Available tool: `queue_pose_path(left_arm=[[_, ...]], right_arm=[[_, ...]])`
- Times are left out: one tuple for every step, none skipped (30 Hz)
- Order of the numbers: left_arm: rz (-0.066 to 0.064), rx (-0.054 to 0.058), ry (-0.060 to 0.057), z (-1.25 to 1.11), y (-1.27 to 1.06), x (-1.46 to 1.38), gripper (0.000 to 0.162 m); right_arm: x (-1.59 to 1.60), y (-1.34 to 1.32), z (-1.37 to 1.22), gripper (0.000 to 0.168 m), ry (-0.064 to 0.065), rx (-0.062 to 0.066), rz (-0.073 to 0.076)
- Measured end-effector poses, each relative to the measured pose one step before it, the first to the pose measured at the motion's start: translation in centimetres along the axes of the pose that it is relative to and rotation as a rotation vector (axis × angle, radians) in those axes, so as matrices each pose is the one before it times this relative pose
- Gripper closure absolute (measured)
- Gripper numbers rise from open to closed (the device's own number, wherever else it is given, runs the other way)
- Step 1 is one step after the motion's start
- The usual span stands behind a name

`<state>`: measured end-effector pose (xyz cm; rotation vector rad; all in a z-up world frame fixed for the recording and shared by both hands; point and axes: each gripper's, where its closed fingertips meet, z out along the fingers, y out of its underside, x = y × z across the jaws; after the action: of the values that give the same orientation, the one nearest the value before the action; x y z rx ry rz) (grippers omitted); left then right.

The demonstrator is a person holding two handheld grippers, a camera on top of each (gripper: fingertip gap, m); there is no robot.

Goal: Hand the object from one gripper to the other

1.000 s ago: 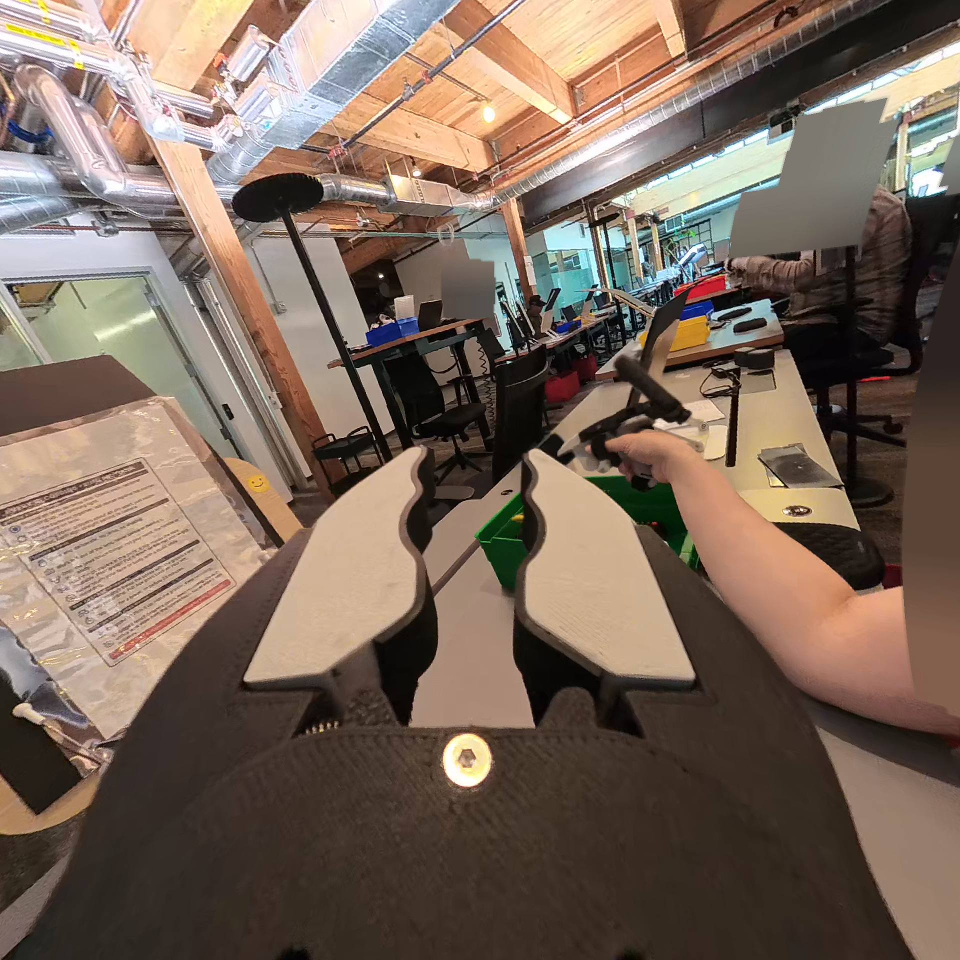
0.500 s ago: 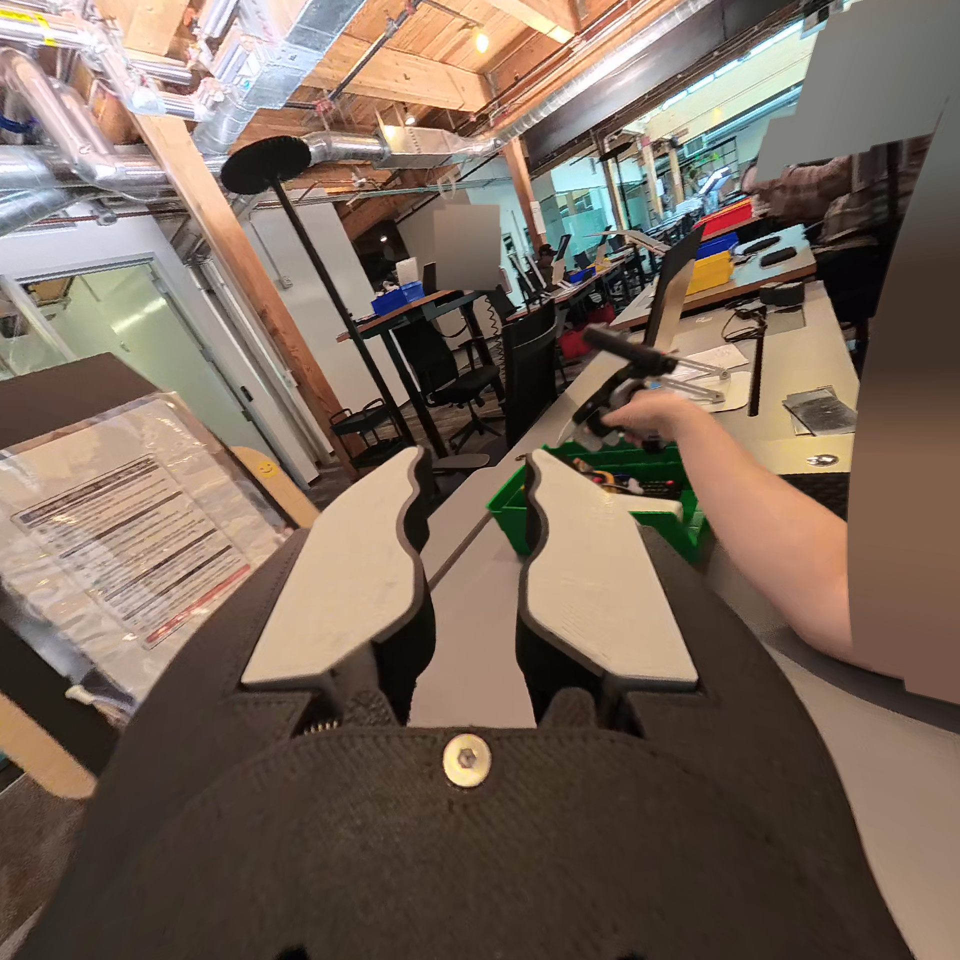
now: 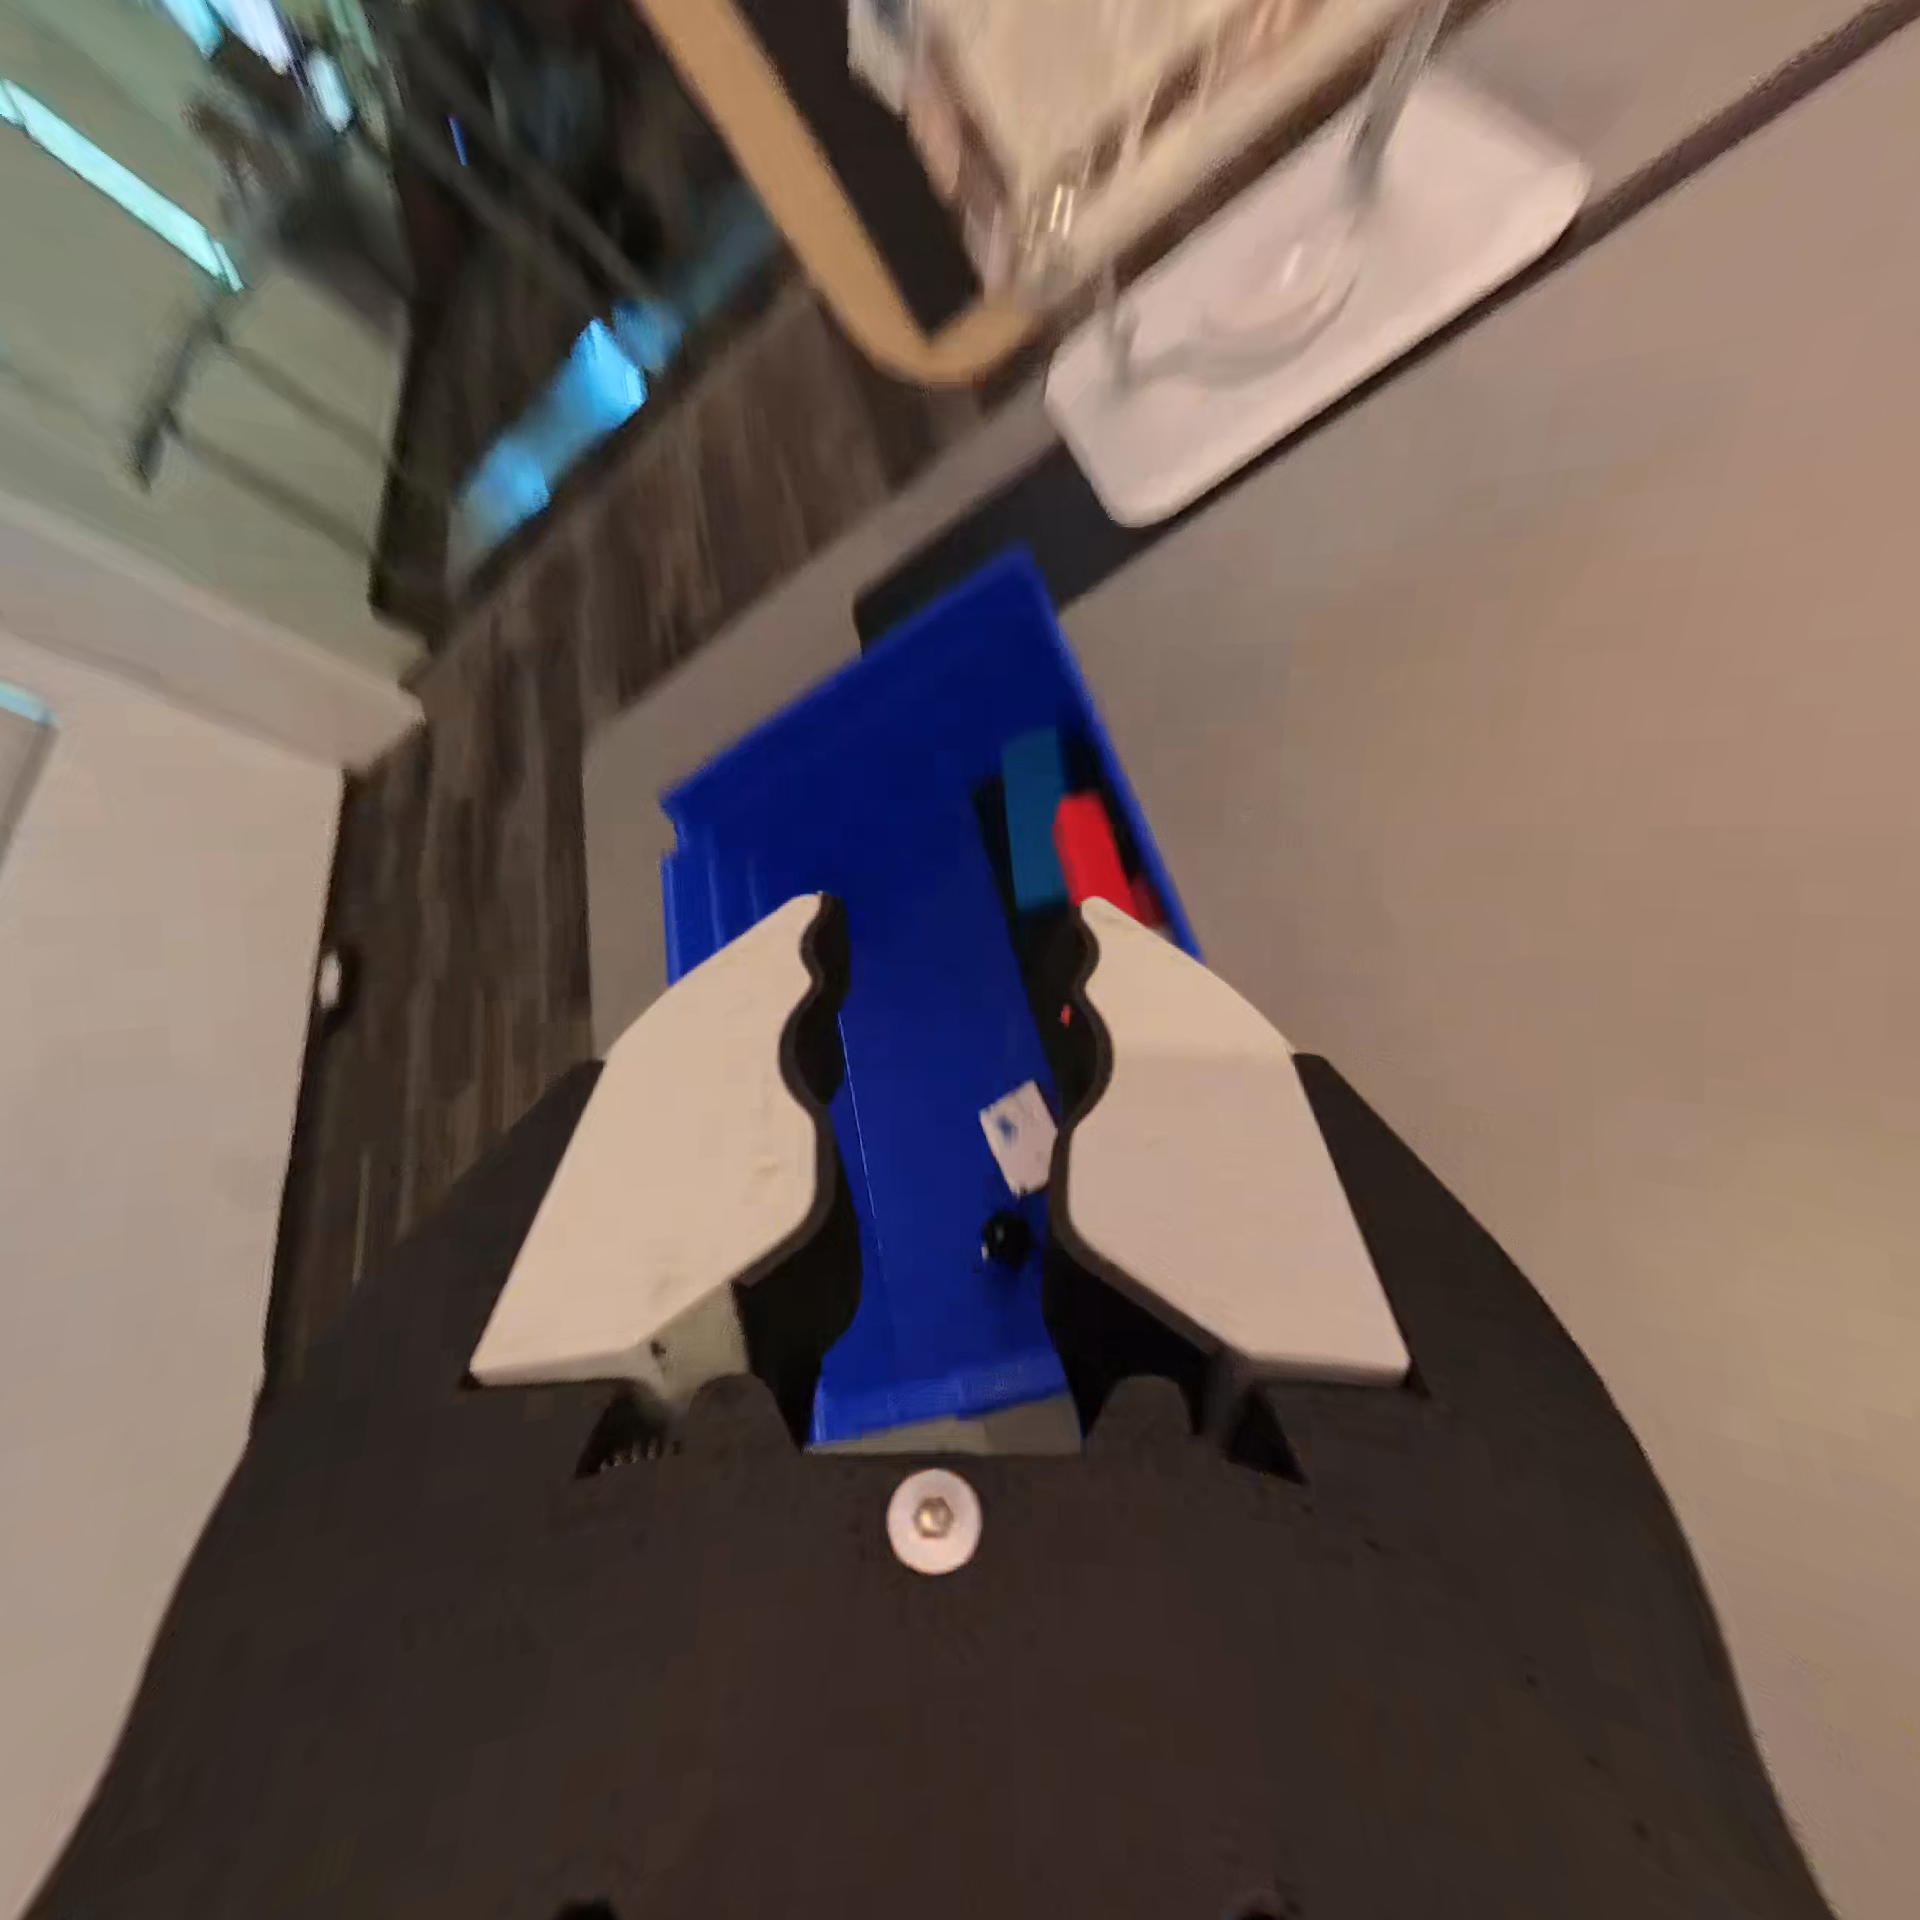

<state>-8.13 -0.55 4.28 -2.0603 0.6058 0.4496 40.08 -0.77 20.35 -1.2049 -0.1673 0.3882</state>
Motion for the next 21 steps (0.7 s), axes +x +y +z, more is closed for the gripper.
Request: queue_pose_path(left_arm=[[-0.0291,-0.0885,-0.0023,1.542,1.506,-0.527,0.120],[-0.0234,-0.0788,-0.0122,1.544,1.341,-0.641,0.118],[-0.0165,-0.0753,-0.0080,1.510,1.309,-0.568,0.117],[-0.0104,-0.0683,-0.0028,1.436,1.216,-0.475,0.118],[-0.0125,-0.0571,0.0089,1.342,1.075,-0.295,0.119],[-0.0170,-0.0515,0.0305,1.239,1.030,0.003,0.120],[-0.0185,-0.0496,0.0430,1.112,0.982,0.144,0.120],[-0.0199,-0.0432,0.0371,1.022,0.843,0.048,0.121],[-0.0206,-0.0401,0.0323,0.937,0.778,0.004,0.121],[-0.0213,-0.0394,0.0271,0.871,0.719,-0.038,0.120],[-0.0200,-0.0376,0.0247,0.793,0.615,-0.034,0.119],[-0.0190,-0.0326,0.0273,0.722,0.462,0.079,0.118],[-0.0180,-0.0274,0.0341,0.650,0.345,0.228,0.118],[-0.0121,-0.0220,0.0338,0.582,0.197,0.271,0.118],[-0.0088,-0.0127,0.0210,0.503,0.012,0.154,0.119],[-0.0066,-0.0021,0.0066,0.391,-0.174,-0.005,0.119],[-0.0055,0.0005,0.0076,0.305,-0.177,0.075,0.122],[-0.0023,-0.0013,0.0124,0.237,-0.148,0.191,0.121],[-0.0011,-0.0031,0.0047,0.198,-0.075,0.117,0.119],[-0.0031,-0.0113,-0.0002,0.208,0.053,0.045,0.116],[-0.0047,-0.0152,-0.0025,0.212,0.100,0.011,0.113]], right_arm=[[-1.201,0.216,0.618,0.124,-0.0312,-0.0092,-0.0180],[-1.023,0.305,0.660,0.124,-0.0239,-0.0144,-0.0182],[-0.873,0.286,0.622,0.124,-0.0165,-0.0115,-0.0210],[-0.781,0.232,0.557,0.124,-0.0121,-0.0081,-0.0231],[-0.728,0.251,0.510,0.124,-0.0122,-0.0107,-0.0230],[-0.700,0.277,0.443,0.124,-0.0133,-0.0153,-0.0219],[-0.617,0.266,0.376,0.124,-0.0122,-0.0167,-0.0212],[-0.508,0.218,0.321,0.124,-0.0084,-0.0143,-0.0203],[-0.402,0.148,0.254,0.124,-0.0043,-0.0102,-0.0190],[-0.309,0.067,0.197,0.124,-0.0019,-0.0052,-0.0173],[-0.236,0.027,0.139,0.124,-0.0012,-0.0024,-0.0146],[-0.190,0.032,0.098,0.124,-0.0013,-0.0029,-0.0114],[-0.127,0.043,0.069,0.124,-0.0016,-0.0039,-0.0080],[-0.077,0.043,0.037,0.124,-0.0011,-0.0029,-0.0046],[-0.017,0.016,0.014,0.124,-0.0003,-0.0012,-0.0013],[0.042,0.018,-0.007,0.124,0.0004,-0.0007,0.0009],[0.066,0.021,-0.028,0.124,0.0011,-0.0003,0.0016],[0.122,0.009,-0.032,0.124,0.0023,0.0003,0.0020],[0.145,0.004,-0.047,0.124,0.0033,0.0006,0.0024],[0.127,0.025,-0.042,0.124,0.0024,-0.0002,0.0023],[0.118,0.028,-0.036,0.124,0.0012,-0.0009,0.0023]])
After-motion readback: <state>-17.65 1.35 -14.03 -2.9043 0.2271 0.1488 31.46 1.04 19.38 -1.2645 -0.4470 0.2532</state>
